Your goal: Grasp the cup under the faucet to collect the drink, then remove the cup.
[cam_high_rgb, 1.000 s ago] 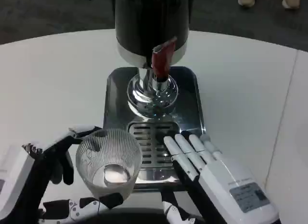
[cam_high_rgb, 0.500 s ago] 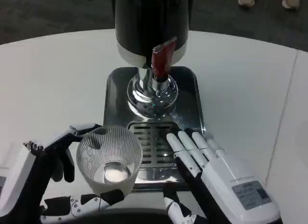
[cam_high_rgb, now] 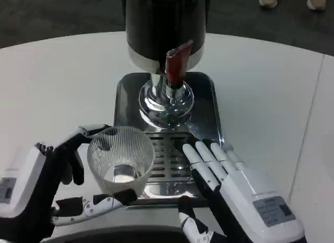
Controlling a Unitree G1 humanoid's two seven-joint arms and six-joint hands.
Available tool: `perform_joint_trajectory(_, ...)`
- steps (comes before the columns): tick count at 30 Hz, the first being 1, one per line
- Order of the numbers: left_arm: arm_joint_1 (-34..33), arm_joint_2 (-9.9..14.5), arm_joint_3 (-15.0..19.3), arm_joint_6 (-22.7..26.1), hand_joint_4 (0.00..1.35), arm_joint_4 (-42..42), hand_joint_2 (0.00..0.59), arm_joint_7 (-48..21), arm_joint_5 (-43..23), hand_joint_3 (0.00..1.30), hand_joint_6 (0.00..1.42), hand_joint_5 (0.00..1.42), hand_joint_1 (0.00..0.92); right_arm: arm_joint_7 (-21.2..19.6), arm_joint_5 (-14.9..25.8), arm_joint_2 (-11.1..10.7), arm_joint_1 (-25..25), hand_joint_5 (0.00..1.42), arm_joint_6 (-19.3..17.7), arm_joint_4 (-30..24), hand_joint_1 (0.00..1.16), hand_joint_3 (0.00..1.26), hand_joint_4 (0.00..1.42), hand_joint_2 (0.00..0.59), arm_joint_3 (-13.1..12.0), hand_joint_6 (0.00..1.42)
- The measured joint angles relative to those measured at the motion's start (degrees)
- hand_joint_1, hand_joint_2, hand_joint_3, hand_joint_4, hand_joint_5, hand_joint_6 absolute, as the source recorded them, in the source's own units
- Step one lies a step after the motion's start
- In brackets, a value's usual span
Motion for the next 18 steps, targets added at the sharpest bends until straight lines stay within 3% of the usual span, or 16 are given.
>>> perform_joint_trajectory(8,-7.68,-0.27,-4.01,1.73,1.0,5.85,0.105,3.49,2.64,0.94,1.21,1.09,0.584,0.07,-0.51,0.48,0.86,0.0,0.77,-0.21,0.23,0.03,0.0,0.586,-0.65,0.0)
perform_joint_trajectory(18,-12.03,-0.59,-8.66,3.06,1.0,11.79,0.105,8.17,5.39,0.94,1.21,1.09,0.584,0.41,-1.02,0.33,3.04,0.0,1.18,-1.28,0.24,0.04,0.0,0.586,-2.38,0.0)
